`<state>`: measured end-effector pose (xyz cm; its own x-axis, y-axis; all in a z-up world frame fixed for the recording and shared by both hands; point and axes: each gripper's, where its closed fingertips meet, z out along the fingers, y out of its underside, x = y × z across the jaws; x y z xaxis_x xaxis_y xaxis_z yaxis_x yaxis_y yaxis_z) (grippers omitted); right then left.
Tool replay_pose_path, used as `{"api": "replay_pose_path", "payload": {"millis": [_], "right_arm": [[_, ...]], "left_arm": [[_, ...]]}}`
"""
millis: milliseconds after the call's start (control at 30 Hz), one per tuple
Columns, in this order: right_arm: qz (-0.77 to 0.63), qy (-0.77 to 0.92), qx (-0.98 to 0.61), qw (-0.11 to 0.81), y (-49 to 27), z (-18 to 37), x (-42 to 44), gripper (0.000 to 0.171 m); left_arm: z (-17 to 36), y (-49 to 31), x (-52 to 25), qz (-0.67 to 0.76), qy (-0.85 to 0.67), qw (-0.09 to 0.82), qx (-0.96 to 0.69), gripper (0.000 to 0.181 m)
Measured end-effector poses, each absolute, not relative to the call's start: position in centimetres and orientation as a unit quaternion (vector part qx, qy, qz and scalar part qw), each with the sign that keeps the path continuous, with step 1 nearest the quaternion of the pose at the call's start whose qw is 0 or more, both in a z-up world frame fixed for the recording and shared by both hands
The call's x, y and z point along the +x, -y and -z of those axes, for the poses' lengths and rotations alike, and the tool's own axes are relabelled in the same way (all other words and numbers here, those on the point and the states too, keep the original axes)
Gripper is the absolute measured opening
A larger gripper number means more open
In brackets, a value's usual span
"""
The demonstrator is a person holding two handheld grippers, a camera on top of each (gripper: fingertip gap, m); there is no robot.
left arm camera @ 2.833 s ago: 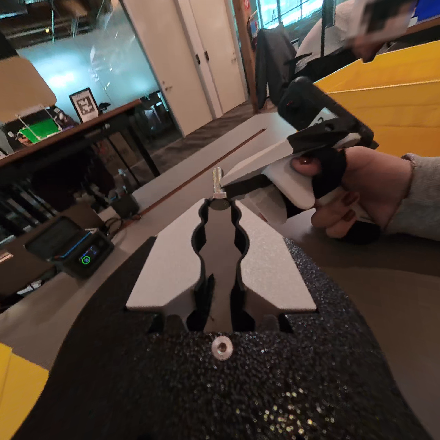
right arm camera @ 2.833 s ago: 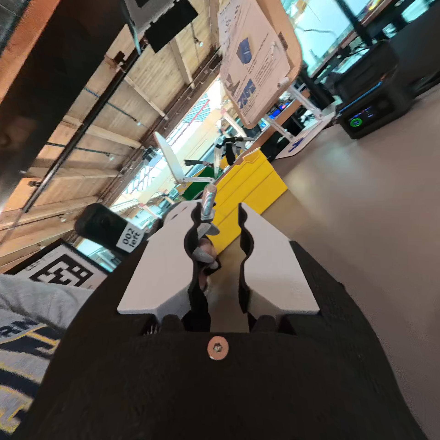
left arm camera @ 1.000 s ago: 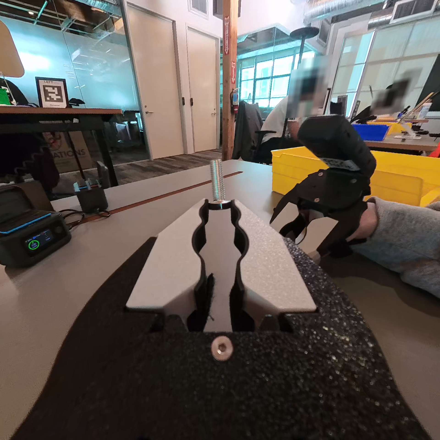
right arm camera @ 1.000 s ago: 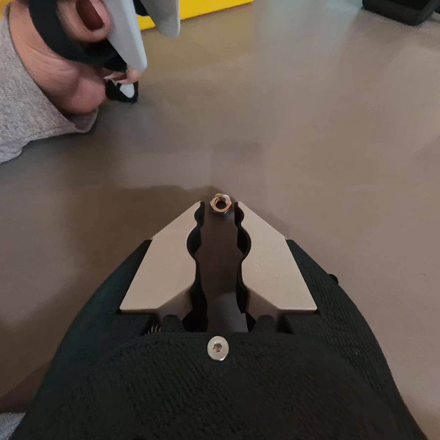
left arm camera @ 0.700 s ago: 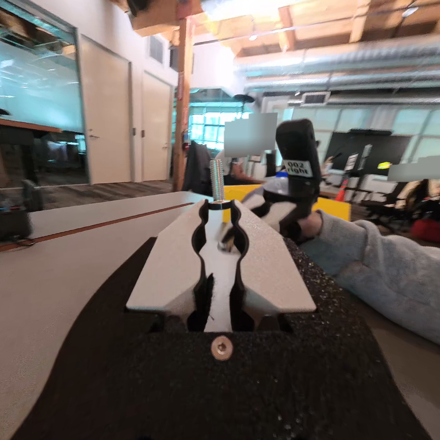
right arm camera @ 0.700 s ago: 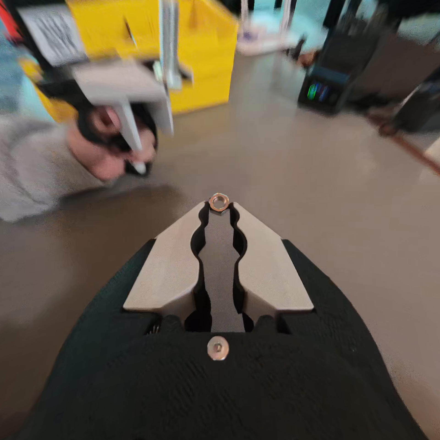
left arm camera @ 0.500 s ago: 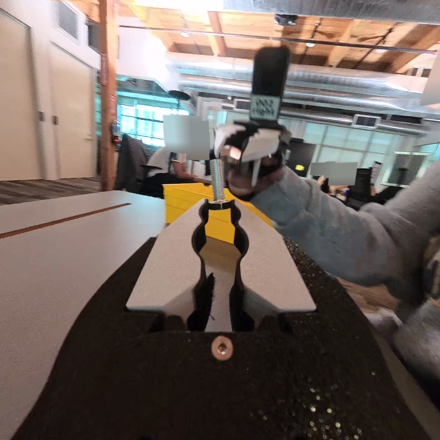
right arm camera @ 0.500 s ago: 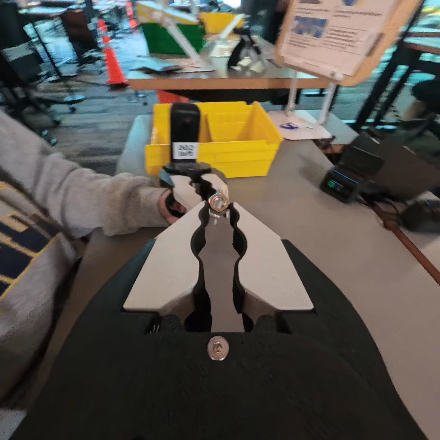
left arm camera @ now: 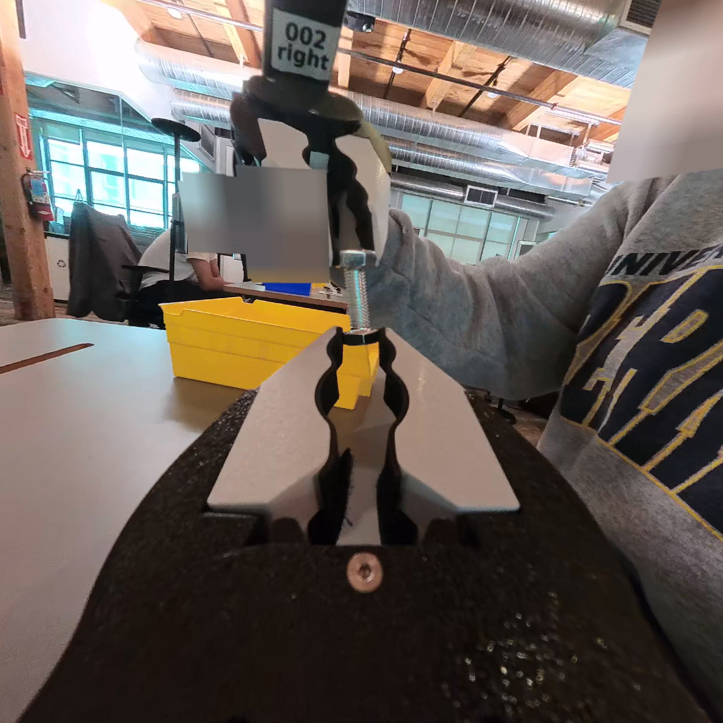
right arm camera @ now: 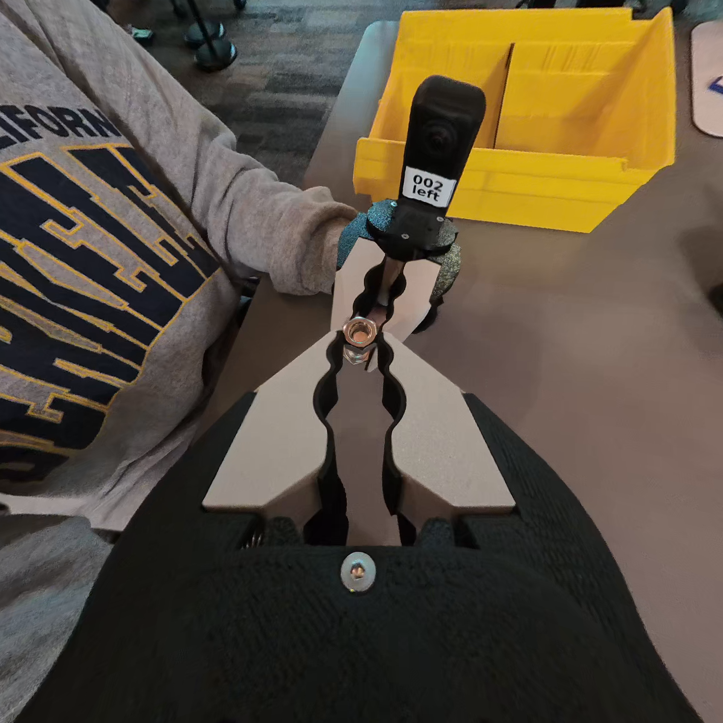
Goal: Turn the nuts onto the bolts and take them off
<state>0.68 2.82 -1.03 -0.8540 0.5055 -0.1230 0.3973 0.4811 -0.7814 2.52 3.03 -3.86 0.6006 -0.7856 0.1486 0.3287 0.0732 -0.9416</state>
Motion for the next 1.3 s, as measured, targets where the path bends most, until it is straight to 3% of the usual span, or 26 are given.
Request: {"api": "replay_pose_path", "payload": {"millis": [333,600,767,900,1300], "right_arm": [[-0.474,0.850,-0.230,0.032,-1.8,0.4,1.4,0.016],[-0.500,0.820,-0.258,0.107,-2.1,0.0,-0.1,0.016],[-0.502,0.786,-0.325,0.155,-2.8,0.3,-1.4,0.016],[-0.477,0.790,-0.358,0.145,-3.6,1.1,-0.8,0.016],[-0.422,0.825,-0.362,0.105,-4.4,2.2,0.7,0.016]], "left_arm": [[3.1,-1.8,3.2,0.455,-0.220,0.691,-0.516,0.015],[2.6,-2.0,2.0,0.466,-0.186,0.706,-0.499,0.015],[2.9,-2.9,0.8,0.415,-0.159,0.729,-0.521,0.015],[4.0,-3.8,1.0,0.337,-0.176,0.730,-0.568,0.015],[5.1,-4.4,2.1,0.304,-0.196,0.717,-0.596,0.015]]}}
